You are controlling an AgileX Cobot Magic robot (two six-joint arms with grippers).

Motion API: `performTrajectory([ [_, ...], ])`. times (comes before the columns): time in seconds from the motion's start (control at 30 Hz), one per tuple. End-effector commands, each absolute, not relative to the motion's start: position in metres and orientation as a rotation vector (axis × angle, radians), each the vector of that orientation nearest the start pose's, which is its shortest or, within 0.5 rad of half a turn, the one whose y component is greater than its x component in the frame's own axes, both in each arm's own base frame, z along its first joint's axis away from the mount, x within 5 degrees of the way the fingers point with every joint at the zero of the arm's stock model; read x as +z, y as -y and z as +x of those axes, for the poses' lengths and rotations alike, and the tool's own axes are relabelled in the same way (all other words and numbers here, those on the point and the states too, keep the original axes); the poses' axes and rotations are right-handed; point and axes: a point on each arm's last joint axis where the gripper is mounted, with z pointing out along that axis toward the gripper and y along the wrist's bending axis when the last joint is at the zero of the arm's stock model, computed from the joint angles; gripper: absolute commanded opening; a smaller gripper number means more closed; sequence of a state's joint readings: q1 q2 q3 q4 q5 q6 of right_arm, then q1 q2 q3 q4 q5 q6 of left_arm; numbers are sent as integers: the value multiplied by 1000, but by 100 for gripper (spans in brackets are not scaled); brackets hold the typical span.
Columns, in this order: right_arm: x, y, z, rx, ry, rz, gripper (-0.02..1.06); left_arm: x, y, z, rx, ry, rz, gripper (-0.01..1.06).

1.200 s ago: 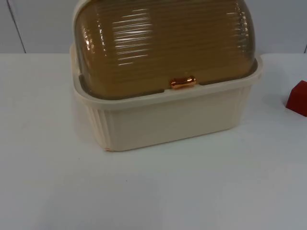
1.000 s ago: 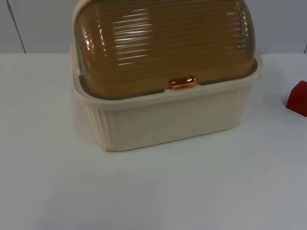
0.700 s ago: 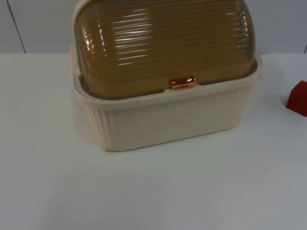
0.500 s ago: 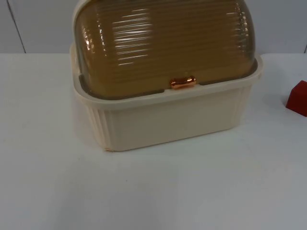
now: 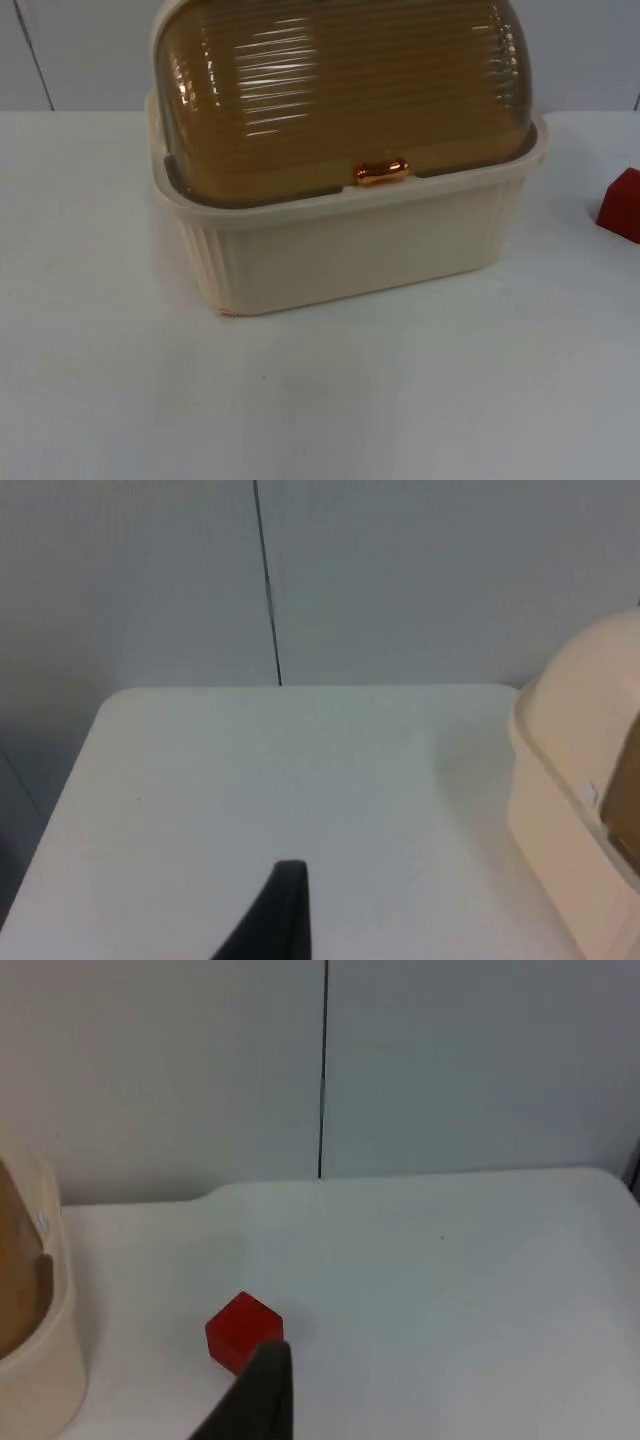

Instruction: Open the box lid with the left hand, place the block into the box with the right hand, then close the box lid with the left hand.

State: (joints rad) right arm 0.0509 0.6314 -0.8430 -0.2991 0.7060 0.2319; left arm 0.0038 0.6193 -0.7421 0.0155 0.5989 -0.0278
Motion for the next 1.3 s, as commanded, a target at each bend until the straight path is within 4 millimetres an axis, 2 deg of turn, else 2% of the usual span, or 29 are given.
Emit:
performTrajectory([
  [0.0,389,11,136,-159,-1949,69,104,376,-1,137,-7,-1931,-31,105],
  [0.03,389,11,136,-159,-1949,69,104,376,-1,137,-7,-1931,-31,105],
  [0.17,392,9,155,-134,-1960,94,104,397,-2,165,19,-1908,-13,105],
  [0.23,391,9,158,-133,-1962,94,104,398,-2,173,19,-1919,-13,105],
  [0.4,387,9,167,-136,-1986,88,104,377,2,208,51,-2049,100,105],
  [0.5,387,9,167,-136,-1986,88,104,368,10,218,29,-2088,164,105],
  [0.6,387,9,167,-146,-1985,83,104,355,37,229,-39,-2124,287,105],
  [0.63,387,9,167,-146,-1985,83,104,355,37,229,-39,-2124,287,105],
  [0.8,387,10,167,-168,-1982,74,104,329,103,235,-111,-2151,659,105],
  [0.83,387,10,167,-168,-1982,74,104,329,103,235,-111,-2151,659,105],
  [0.93,387,10,167,-168,-1982,74,104,311,141,234,-38,-2084,947,105],
  [1.0,387,10,167,-168,-1982,74,104,299,164,234,73,-1981,1165,105],
  [1.03,387,10,167,-168,-1982,74,104,299,164,234,73,-1981,1165,105],
  [1.17,387,10,167,-168,-1982,74,104,284,199,235,278,-1713,1489,105],
  [1.2,387,10,167,-168,-1982,74,104,284,199,235,278,-1713,1489,105],
  [1.27,387,10,167,-168,-1982,74,104,278,215,238,327,-1653,1572,105],
])
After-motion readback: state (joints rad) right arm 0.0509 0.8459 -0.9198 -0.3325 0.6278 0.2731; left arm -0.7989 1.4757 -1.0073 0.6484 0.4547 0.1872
